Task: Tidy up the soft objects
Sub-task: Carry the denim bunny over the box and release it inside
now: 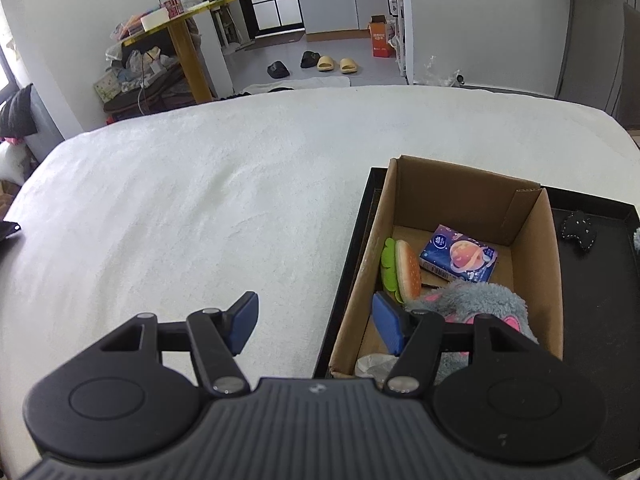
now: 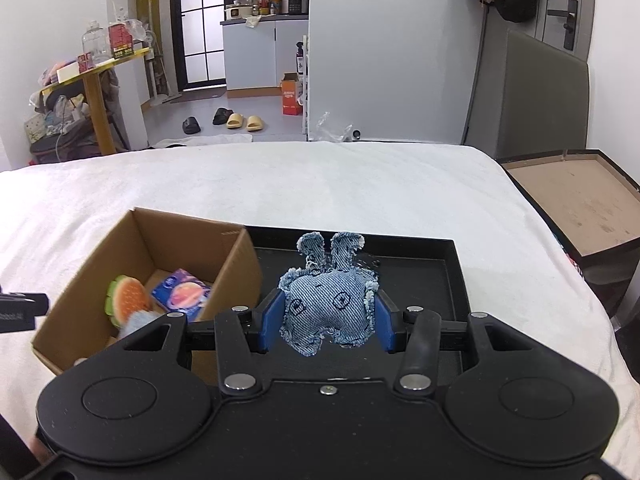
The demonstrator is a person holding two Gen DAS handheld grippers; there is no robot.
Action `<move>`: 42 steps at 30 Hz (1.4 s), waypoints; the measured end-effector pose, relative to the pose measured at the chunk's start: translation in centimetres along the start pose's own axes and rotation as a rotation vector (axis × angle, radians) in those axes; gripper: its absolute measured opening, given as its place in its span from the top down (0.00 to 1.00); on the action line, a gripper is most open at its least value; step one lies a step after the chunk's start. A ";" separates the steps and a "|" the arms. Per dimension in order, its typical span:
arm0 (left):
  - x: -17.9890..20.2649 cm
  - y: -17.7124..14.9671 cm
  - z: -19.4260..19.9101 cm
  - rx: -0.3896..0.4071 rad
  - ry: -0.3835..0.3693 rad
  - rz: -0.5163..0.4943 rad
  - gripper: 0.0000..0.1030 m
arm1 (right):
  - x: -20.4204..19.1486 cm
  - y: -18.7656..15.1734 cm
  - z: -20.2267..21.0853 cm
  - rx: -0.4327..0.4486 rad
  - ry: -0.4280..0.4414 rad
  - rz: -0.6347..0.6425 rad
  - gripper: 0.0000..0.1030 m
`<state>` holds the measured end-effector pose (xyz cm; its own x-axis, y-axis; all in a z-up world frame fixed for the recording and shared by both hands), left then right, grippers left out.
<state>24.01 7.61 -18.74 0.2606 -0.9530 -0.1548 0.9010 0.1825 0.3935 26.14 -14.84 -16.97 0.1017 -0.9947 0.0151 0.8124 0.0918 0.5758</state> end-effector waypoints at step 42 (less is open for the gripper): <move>-0.9 -0.8 -4.7 -0.215 -0.303 0.038 0.88 | -9.3 2.1 -1.5 -0.060 0.006 0.182 0.35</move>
<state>24.73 9.44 -23.16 0.2095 -0.9672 0.1436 0.9534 0.2347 0.1897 27.77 -5.31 -17.15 0.2530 -0.9612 0.1096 0.8133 0.2727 0.5140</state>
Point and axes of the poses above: each gripper's, at about its wrist camera, not at the fingertips, and z roughly against the way its jaws point, x to its right, y to its top, the point moved 8 cm from there along -z, roughly the way its jaws point, and after that the axes turned 15 degrees about -x, right-handed, at the moved point
